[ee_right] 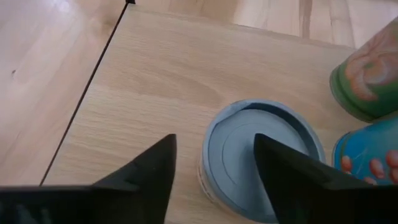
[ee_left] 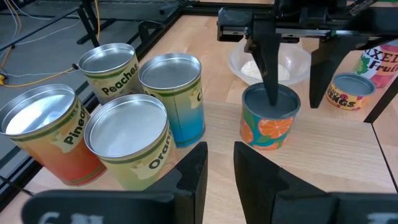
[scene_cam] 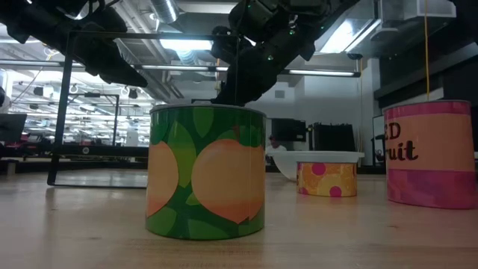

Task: Pick and place cans onto a shelf
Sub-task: Put the small canned oranges on the shelf

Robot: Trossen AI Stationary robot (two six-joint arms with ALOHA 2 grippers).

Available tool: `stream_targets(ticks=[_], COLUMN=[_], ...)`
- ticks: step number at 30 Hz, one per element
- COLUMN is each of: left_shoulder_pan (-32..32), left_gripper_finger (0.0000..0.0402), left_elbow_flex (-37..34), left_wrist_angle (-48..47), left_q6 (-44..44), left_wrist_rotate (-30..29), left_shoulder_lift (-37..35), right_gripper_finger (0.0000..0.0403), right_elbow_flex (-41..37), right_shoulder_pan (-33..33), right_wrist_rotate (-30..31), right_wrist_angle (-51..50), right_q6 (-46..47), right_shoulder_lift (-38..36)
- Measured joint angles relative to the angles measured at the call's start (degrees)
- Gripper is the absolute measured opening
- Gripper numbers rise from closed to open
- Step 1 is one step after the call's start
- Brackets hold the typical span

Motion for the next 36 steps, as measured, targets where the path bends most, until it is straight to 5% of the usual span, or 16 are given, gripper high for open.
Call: stream_targets(ticks=[11, 24, 36], left_shoulder_pan=[0.0, 0.0, 0.0], left_gripper_finger=[0.0071, 0.0071, 0.0071], left_elbow_flex=[0.0, 0.0, 0.0], left_wrist_angle=[0.0, 0.0, 2.5], left_q6=[0.0, 0.0, 1.2], left_wrist_rotate=[0.0, 0.0, 0.0], left_shoulder_lift=[0.0, 0.0, 0.0], right_gripper_finger=[0.0226, 0.0225, 0.0225], right_elbow_flex=[0.0, -0.1, -21.6], right_shoulder_pan=[0.0, -0.4, -0.9], right_wrist_rotate=[0.0, 0.0, 0.0], right_wrist_angle=[-2.5, -24.0, -23.5], right_q6=[-1.9, -4.2, 5.5], right_shoulder_lift=[-3.3, -17.4, -37.3])
